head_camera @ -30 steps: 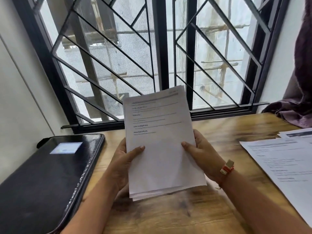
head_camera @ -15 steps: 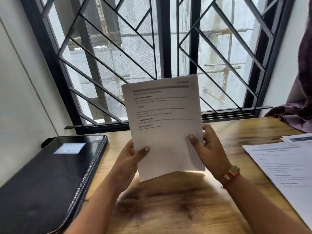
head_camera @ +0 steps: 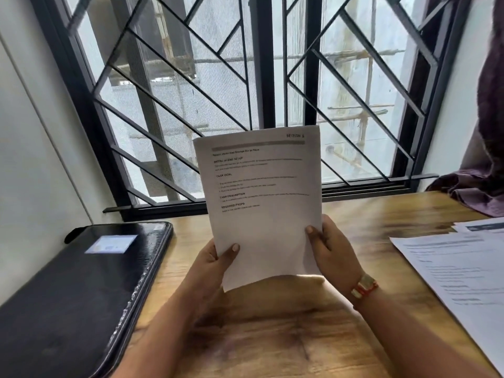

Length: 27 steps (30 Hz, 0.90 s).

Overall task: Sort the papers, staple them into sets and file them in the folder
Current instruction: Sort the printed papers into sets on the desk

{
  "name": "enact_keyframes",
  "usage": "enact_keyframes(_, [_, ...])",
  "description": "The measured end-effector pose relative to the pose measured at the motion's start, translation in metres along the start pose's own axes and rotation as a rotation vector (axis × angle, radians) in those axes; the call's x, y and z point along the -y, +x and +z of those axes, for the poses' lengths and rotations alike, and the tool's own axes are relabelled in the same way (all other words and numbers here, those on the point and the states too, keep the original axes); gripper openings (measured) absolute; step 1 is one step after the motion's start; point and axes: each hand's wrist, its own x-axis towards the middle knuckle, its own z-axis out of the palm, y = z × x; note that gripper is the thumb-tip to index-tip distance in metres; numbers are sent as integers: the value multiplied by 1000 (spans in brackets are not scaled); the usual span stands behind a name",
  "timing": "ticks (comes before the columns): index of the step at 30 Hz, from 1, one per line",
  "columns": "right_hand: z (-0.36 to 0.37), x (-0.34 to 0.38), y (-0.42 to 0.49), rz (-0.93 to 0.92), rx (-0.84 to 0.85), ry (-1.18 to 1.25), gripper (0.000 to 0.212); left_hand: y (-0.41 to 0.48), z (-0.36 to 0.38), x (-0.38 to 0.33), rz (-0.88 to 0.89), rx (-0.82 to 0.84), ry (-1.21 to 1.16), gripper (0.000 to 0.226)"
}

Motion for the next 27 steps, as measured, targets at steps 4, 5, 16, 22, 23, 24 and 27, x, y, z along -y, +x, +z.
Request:
enact_keyframes(4, [-2, 0, 1, 5, -69, 26, 22, 1, 0, -1, 21, 1, -7, 35])
enact_keyframes(5, [-1, 0, 2, 7, -87, 28, 20, 0, 1, -2, 18, 6, -20, 35])
enact_keyframes(16, [5, 5, -2, 51, -19, 37, 24, -6, 7, -8, -64, 8, -117, 30])
enact_keyframes(22, [3, 9, -4, 27, -28, 44, 28, -6, 9, -11, -54, -49, -132, 39])
enact_keyframes(23, [3, 10, -4, 23, -25, 49, 29, -6, 8, -11, -58, -53, -146, 41])
enact_keyframes(24, [3, 12, -5, 21, -22, 58, 30, -6, 8, -11, -62, -53, -159, 44])
enact_keyframes(27, [6, 14, -7, 18, -10, 75, 30, -7, 10, -11, -64, -48, -194, 47])
